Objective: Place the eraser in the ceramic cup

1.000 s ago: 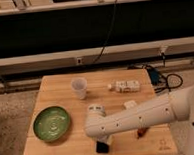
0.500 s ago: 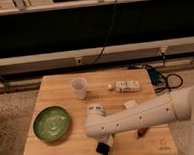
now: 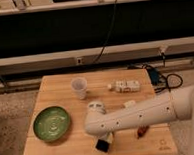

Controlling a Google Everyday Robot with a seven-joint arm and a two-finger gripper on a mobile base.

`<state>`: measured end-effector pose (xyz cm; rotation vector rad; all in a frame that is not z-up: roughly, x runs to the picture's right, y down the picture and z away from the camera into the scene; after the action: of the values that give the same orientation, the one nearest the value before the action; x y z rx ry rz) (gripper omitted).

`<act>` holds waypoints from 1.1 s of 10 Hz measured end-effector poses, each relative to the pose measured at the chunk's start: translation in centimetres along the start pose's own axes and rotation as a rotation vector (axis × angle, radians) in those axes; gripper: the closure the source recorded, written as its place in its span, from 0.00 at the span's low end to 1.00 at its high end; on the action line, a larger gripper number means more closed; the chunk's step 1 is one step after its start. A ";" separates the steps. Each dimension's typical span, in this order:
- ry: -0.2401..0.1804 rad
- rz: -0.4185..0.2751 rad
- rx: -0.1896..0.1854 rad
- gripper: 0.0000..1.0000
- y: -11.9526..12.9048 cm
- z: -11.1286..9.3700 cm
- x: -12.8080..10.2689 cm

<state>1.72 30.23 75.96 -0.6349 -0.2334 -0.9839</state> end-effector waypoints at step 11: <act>0.039 -0.006 0.024 0.91 -1.6 -1.3 2.3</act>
<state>1.56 27.18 76.57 -0.5925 -0.2126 -0.9972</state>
